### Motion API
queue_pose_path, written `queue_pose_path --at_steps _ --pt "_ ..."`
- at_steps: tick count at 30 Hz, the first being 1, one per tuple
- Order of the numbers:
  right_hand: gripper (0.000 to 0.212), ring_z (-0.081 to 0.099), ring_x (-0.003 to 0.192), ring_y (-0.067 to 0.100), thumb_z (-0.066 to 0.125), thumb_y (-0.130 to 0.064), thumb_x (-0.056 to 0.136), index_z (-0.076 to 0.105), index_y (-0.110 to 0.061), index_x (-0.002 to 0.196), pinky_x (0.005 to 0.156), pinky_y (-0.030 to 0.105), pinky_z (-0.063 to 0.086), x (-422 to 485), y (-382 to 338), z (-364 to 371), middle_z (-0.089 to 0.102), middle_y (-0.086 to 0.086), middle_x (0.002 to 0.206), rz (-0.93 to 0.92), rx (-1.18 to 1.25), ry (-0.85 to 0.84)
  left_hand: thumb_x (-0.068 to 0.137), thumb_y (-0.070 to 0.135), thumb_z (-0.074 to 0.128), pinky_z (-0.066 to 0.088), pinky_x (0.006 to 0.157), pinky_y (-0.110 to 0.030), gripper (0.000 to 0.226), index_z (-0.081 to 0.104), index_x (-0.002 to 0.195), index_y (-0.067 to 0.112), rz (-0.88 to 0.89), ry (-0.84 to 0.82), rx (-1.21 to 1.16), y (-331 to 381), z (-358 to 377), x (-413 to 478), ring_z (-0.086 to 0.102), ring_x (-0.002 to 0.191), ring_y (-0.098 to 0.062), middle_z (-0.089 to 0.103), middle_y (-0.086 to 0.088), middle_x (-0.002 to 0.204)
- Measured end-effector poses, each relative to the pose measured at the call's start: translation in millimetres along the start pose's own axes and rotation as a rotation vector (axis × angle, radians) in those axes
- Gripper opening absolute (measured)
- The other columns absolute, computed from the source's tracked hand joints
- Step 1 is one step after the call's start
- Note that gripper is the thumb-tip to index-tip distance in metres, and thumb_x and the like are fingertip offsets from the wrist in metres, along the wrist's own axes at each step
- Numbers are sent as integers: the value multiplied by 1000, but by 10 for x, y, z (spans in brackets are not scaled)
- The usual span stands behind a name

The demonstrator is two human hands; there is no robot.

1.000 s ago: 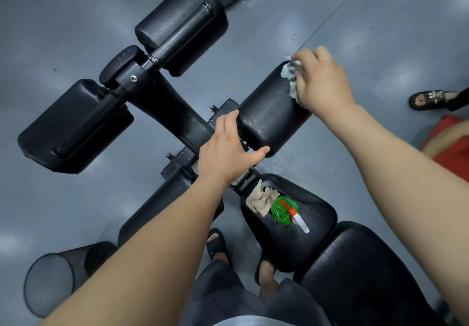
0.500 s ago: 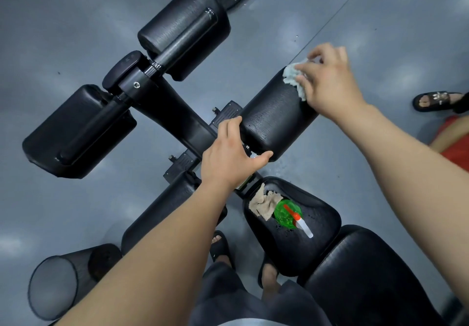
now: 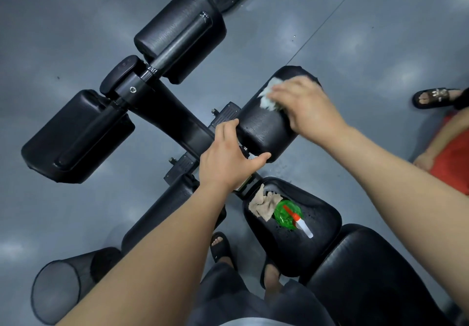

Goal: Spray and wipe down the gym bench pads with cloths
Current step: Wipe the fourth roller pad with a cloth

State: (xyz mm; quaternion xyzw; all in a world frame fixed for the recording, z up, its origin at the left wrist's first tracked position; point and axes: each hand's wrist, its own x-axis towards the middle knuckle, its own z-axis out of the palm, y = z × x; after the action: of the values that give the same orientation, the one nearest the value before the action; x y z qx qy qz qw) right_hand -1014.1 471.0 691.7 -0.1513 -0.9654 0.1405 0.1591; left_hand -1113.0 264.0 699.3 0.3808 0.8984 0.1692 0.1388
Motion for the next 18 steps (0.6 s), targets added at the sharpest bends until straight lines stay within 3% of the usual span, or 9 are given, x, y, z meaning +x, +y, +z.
queue_pose_path --at_steps 2,4,11,18 --pt "45 56 117 43 52 1 84 70 -14 122 98 56 49 91 173 -54 67 7 131 166 0 39 69 79 69 55 87 -40 101 31 147 27 3 2 3 -1 1 -1 59 118 -10 39 13 147" --pt "42 54 123 44 49 1 85 71 -11 120 103 55 47 112 150 -32 66 10 132 207 10 49 70 79 69 54 89 -40 102 31 148 27 -1 3 6 -5 -1 -2 58 120 -10 39 13 148" --pt "34 56 113 41 54 -2 93 71 -7 122 94 50 51 -280 -356 179 67 12 125 -129 159 13 71 79 67 54 91 -42 103 30 151 26 -11 -16 15 -20 5 18 57 122 -12 39 12 150" --pt "47 51 97 37 57 8 91 61 -8 134 77 46 51 -821 -218 167 60 19 116 -198 122 -35 71 80 66 55 89 -43 103 32 150 23 2 -27 24 -12 12 14 60 117 -12 40 11 148"
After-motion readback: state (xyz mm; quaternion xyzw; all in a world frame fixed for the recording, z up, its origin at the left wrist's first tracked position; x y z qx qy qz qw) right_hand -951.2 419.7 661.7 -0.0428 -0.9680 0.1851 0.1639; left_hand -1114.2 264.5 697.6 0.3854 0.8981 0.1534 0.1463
